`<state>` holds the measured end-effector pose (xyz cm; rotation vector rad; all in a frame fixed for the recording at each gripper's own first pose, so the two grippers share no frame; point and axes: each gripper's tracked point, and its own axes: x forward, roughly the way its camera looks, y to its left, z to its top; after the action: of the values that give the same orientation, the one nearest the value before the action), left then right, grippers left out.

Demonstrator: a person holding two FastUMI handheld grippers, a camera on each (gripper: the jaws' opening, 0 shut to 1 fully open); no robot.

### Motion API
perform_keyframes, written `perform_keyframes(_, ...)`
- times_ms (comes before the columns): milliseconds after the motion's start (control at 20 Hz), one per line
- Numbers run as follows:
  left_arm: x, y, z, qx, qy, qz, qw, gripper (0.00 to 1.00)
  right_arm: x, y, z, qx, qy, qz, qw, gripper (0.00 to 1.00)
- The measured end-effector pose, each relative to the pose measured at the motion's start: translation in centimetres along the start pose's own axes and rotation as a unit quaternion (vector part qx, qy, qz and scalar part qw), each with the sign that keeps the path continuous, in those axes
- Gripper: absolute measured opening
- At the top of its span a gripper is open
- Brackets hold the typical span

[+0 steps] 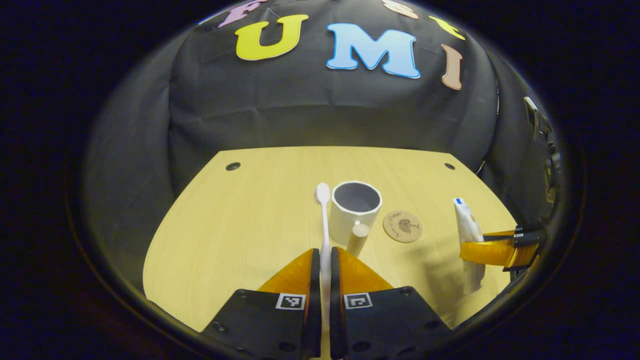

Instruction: Put the toothbrush and toothpaste on the desktop into the cup, then pick up the cup and place it on the coaster on the desktop.

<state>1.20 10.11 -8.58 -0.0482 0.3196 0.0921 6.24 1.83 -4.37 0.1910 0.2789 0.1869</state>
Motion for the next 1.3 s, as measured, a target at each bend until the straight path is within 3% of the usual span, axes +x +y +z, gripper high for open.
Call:
perform_keyframes(150,-1.0,1.3,2.1,-0.003,-0.057,-0.004,0.998,0.14,-0.5,0.9,2.3,0.003,-0.023,0.013,1.0,0.2)
perform_keyframes(450,-0.2,1.5,6.7,-0.028,-0.17,-0.047,0.984,0.14,-1.0,2.3,5.6,0.006,-0.056,0.015,0.998,0.21)
perform_keyframes(850,3.1,-1.8,10.9,-0.012,-0.238,-0.106,0.965,0.13,-0.8,2.5,5.9,0.019,-0.045,-0.007,0.999,0.21)
perform_keyframes(1050,5.7,-3.3,9.8,-0.031,-0.211,-0.133,0.968,0.13,-0.6,2.0,5.6,0.018,-0.037,-0.025,0.999,0.21)
perform_keyframes(1250,7.1,-3.0,9.3,-0.034,-0.21,-0.132,0.968,0.13,-0.3,2.0,5.2,0.024,-0.032,-0.027,0.999,0.17)
perform_keyframes(1300,7.4,-3.0,8.9,-0.036,-0.202,-0.132,0.97,0.13,-0.2,2.1,5.0,0.025,-0.029,-0.027,0.999,0.21)
